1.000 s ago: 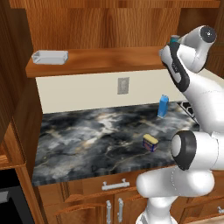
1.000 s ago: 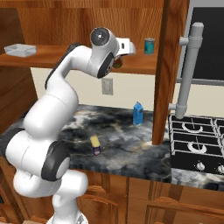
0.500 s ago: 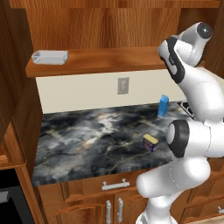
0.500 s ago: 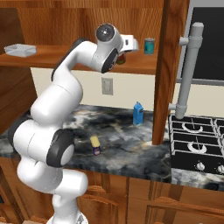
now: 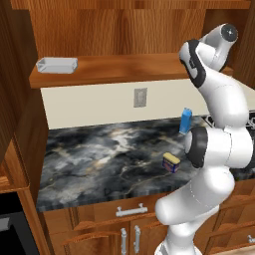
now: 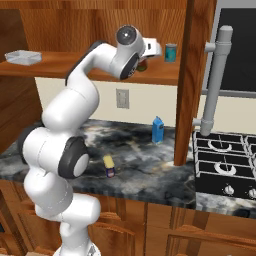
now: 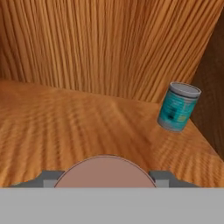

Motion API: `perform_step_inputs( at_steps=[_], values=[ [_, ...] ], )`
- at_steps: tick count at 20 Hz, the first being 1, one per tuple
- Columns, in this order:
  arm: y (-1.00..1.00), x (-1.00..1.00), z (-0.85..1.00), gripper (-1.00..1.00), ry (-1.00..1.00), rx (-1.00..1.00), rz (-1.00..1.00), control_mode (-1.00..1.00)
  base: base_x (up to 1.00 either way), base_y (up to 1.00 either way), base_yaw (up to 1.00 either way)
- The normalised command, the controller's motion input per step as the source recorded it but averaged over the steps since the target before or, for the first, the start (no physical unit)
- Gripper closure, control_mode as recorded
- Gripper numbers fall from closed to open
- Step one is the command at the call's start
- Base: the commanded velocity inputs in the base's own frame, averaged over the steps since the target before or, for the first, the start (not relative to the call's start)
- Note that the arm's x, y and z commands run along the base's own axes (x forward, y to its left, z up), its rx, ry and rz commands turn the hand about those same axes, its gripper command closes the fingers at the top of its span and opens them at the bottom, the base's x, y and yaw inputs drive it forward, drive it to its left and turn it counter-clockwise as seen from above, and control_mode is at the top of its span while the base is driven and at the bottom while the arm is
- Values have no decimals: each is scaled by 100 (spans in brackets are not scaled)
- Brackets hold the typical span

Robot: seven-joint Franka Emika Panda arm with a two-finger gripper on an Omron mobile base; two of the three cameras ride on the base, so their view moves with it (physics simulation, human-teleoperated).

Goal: Pick the cans from the counter and place them in their designated side in the cabinet.

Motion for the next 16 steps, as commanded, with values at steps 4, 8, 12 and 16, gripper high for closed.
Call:
perform_step_inputs(
  at_steps=[4, 8, 12, 16],
  values=[
    [-12, 27, -13, 100, 0, 0, 0, -100, 0, 0, 0],
    [-11, 26, -13, 100, 0, 0, 0, -100, 0, 0, 0],
    [-10, 27, -14, 100, 0, 0, 0, -100, 0, 0, 0],
    [-9, 28, -16, 100, 0, 0, 0, -100, 0, 0, 0]
  ],
)
